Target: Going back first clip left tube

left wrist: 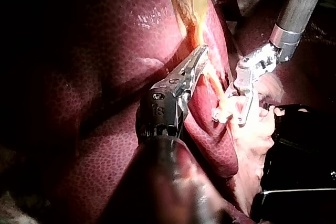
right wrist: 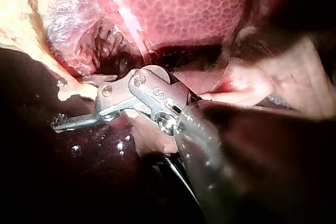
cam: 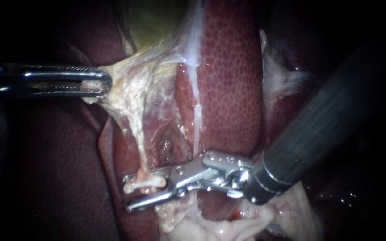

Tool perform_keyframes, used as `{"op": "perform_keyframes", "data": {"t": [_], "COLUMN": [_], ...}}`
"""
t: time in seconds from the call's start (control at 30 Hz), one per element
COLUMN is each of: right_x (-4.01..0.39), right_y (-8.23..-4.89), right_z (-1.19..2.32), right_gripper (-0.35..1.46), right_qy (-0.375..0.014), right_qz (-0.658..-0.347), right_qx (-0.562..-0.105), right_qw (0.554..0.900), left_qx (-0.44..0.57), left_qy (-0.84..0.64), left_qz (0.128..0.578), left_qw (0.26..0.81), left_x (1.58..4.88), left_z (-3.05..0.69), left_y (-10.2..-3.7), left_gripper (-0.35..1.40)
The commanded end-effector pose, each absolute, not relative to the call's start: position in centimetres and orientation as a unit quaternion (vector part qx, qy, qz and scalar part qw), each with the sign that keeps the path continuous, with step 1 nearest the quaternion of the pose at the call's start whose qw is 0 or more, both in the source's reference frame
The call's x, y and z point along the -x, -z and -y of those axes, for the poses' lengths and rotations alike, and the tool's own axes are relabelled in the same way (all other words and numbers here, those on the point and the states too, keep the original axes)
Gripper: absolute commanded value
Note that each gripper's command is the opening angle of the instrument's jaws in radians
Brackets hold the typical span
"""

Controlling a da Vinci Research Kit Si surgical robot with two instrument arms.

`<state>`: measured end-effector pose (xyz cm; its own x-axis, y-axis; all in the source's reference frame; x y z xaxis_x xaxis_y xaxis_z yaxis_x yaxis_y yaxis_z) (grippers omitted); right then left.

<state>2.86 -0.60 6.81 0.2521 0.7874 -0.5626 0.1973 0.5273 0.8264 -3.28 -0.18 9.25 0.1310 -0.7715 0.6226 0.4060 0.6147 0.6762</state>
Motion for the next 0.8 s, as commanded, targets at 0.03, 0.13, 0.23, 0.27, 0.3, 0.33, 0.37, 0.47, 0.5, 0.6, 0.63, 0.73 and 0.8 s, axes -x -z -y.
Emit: {"op": "perform_keyframes", "data": {"t": [0.03,0.13,0.23,0.27,0.3,0.33,0.37,0.47,0.5,0.6,0.63,0.73,0.8], "right_x": [-2.87,-2.9,-2.88,-2.86,-2.83,-2.81,-2.78,-2.68,-2.66,-2.58,-2.56,-2.47,-2.4], "right_y": [-6.81,-6.8,-6.8,-6.8,-6.81,-6.81,-6.82,-6.85,-6.86,-6.86,-6.86,-6.82,-6.78], "right_z": [0.59,0.53,0.44,0.39,0.35,0.33,0.28,0.2,0.18,0.16,0.16,0.16,0.15], "right_gripper": [0.58,0.6,0.6,0.6,0.6,0.6,0.6,0.6,0.6,0.6,0.6,0.6,0.6], "right_qy": [-0.22,-0.213,-0.209,-0.209,-0.206,-0.205,-0.208,-0.211,-0.212,-0.212,-0.211,-0.21,-0.209], "right_qz": [-0.573,-0.583,-0.587,-0.588,-0.59,-0.59,-0.591,-0.591,-0.591,-0.59,-0.591,-0.59,-0.59], "right_qx": [-0.428,-0.407,-0.399,-0.398,-0.395,-0.393,-0.387,-0.387,-0.387,-0.388,-0.389,-0.391,-0.393], "right_qw": [0.663,0.671,0.673,0.673,0.674,0.674,0.676,0.676,0.676,0.675,0.675,0.674,0.673], "left_qx": [-0.175,-0.175,-0.175,-0.175,-0.175,-0.175,-0.175,-0.175,-0.175,-0.175,-0.175,-0.175,-0.176], "left_qy": [0.402,0.403,0.403,0.403,0.403,0.403,0.403,0.403,0.403,0.403,0.402,0.402,0.402], "left_qz": [0.522,0.522,0.522,0.522,0.522,0.522,0.522,0.522,0.522,0.522,0.522,0.522,0.522], "left_qw": [0.731,0.731,0.731,0.731,0.731,0.731,0.731,0.731,0.731,0.731,0.731,0.731,0.731], "left_x": [3.29,3.29,3.29,3.29,3.29,3.29,3.29,3.29,3.28,3.28,3.28,3.26,3.26], "left_z": [0.18,0.18,0.18,0.18,0.19,0.19,0.19,0.19,0.19,0.19,0.19,0.19,0.19], "left_y": [-9.24,-9.24,-9.23,-9.23,-9.23,-9.23,-9.22,-9.22,-9.22,-9.22,-9.22,-9.22,-9.22], "left_gripper": [-0.35,-0.35,-0.35,-0.35,-0.35,-0.35,-0.35,-0.35,-0.35,-0.35,-0.35,-0.35,-0.35]}}
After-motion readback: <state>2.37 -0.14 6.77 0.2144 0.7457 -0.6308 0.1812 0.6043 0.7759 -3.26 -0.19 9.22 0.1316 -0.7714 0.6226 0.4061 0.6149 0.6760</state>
